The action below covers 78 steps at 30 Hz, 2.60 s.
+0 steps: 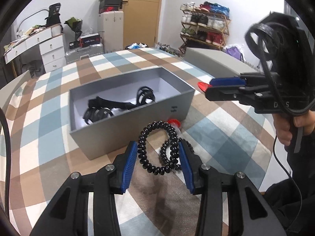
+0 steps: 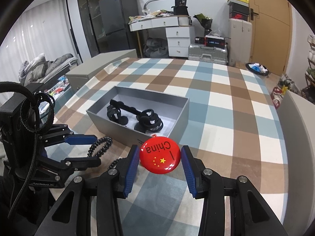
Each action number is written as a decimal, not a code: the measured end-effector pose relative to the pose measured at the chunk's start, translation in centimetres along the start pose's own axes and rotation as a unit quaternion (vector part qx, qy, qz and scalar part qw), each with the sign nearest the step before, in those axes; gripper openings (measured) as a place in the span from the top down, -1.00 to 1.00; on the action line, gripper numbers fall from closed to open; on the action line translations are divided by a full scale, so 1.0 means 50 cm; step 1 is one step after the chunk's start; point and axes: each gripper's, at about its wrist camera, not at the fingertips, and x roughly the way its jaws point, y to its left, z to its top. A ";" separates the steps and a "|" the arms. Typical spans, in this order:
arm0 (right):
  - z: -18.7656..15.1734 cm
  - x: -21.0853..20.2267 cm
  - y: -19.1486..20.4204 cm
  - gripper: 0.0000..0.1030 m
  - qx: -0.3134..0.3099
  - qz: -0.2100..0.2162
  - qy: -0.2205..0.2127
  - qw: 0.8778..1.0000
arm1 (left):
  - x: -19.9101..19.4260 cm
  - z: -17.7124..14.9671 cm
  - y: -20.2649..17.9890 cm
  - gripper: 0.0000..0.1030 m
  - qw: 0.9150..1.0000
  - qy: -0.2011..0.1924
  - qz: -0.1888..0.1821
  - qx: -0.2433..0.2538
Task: Organize jewelry
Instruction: 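Carry the red badge with right while left carries the coiled bracelet, both releasing into the box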
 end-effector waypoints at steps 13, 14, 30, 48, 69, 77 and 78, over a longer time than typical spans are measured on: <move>0.022 -0.026 -0.005 0.18 0.047 0.002 -0.068 0.997 | -0.038 0.022 0.041 0.28 0.997 -0.064 0.023 -0.036; 0.023 -0.028 -0.005 0.18 0.053 0.004 -0.074 0.996 | -0.039 0.023 0.044 0.28 0.997 -0.067 0.026 -0.039; 0.052 -0.029 -0.006 0.18 0.097 0.015 -0.118 0.988 | -0.059 0.049 0.092 0.28 0.990 -0.105 0.056 -0.071; 0.075 0.026 -0.031 0.18 0.161 0.053 -0.117 0.979 | -0.030 0.076 0.111 0.27 0.988 -0.119 0.081 -0.063; 0.061 0.085 -0.023 0.17 0.162 0.068 -0.073 0.982 | 0.017 0.062 0.066 0.27 0.990 -0.090 0.104 -0.016; 0.060 0.089 -0.023 0.15 0.158 0.062 -0.066 0.983 | 0.020 0.063 0.070 0.27 0.990 -0.089 0.102 -0.024; 0.060 0.090 -0.022 0.15 0.157 0.061 -0.065 0.984 | 0.021 0.063 0.071 0.27 0.990 -0.089 0.103 -0.025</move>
